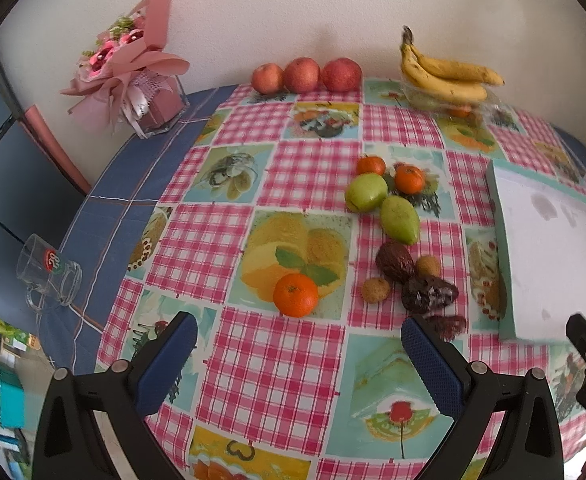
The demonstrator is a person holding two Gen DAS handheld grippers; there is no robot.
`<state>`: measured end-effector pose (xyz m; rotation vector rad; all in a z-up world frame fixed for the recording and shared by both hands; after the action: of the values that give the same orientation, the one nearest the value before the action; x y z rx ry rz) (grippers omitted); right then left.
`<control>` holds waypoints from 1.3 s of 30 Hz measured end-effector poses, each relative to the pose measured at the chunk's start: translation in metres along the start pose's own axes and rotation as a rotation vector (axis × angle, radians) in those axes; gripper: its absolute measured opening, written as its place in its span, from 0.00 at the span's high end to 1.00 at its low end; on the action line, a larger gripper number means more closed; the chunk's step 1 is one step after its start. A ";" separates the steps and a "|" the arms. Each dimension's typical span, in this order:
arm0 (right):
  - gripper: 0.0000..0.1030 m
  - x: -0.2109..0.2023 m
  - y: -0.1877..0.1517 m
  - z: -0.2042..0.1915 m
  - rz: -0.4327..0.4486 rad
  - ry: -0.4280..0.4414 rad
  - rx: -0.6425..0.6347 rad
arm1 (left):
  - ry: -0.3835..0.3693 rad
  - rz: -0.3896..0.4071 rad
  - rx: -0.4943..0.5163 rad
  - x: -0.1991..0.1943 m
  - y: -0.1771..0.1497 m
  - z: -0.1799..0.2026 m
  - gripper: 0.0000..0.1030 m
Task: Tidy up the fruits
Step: 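Move the right tool to a dark dried date while the left tool approaches a mandarin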
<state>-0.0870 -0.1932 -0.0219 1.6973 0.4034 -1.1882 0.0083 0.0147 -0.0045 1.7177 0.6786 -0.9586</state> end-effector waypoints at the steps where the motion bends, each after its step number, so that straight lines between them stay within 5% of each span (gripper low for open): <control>1: 0.00 0.000 0.001 0.000 0.001 0.004 -0.001 | 0.001 0.008 -0.017 -0.001 0.001 -0.003 0.00; 6: 0.00 -0.001 0.002 -0.005 0.015 0.039 -0.013 | -0.011 0.035 -0.122 0.004 0.003 -0.025 0.00; 11: 0.00 -0.002 0.004 -0.029 0.031 0.110 -0.080 | 0.059 0.063 -0.149 0.012 0.005 -0.041 0.00; 21: 0.00 0.008 0.002 -0.078 0.023 0.199 -0.202 | 0.008 0.063 -0.194 0.037 0.005 -0.057 0.00; 39: 0.00 0.060 -0.023 -0.116 -0.211 0.242 -0.292 | -0.138 -0.147 -0.162 0.090 0.004 -0.037 0.00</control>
<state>-0.0148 -0.0986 -0.0808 1.5723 0.8802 -1.0149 0.0696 0.0486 -0.0727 1.4618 0.7775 -1.0825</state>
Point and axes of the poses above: each gripper's, at about its wrist camera, not at the fingertips, and x roughly the way its jaws point, z to its right, y to its top, the point moved 1 cm from there along x, roughly the way its jaws point, and after that the axes turned 5 degrees about x, right-handed, at the moved point
